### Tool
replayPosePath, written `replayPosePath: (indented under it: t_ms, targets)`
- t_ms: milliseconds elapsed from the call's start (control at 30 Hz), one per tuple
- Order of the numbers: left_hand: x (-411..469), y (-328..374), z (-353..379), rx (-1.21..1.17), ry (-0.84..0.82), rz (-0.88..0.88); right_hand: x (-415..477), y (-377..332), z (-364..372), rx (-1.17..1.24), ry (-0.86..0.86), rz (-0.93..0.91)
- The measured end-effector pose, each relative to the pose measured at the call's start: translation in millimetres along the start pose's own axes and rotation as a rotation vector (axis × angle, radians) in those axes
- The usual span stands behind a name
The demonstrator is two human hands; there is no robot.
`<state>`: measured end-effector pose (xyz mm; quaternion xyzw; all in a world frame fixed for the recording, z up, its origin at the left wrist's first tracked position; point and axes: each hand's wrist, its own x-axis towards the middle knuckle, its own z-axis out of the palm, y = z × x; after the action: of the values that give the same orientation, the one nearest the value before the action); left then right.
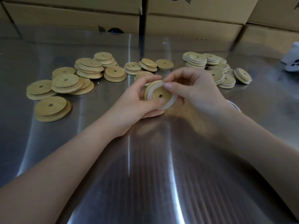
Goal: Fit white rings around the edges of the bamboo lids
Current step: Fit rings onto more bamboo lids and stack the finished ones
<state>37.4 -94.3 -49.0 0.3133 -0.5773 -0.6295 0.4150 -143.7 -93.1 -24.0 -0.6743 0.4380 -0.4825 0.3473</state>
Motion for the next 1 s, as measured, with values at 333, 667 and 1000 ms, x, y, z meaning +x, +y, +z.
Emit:
replayPosePath:
  t_ms: [333, 667, 1000]
  targets:
    - [-2.3, 2.1, 3.7, 0.101, 0.023, 0.07, -1.8, -0.7, 2.2, -0.048, 0.043, -0.036]
    - [-5.2, 1.4, 1.7, 0.222, 0.01, 0.191, 1.5, -1.1, -2.6, -0.123, 0.04, -0.056]
    - [-8.6, 5.1, 2.2, 0.322, 0.113, 0.306, 1.3, -2.9, -5.4, -0.119, -0.008, -0.089]
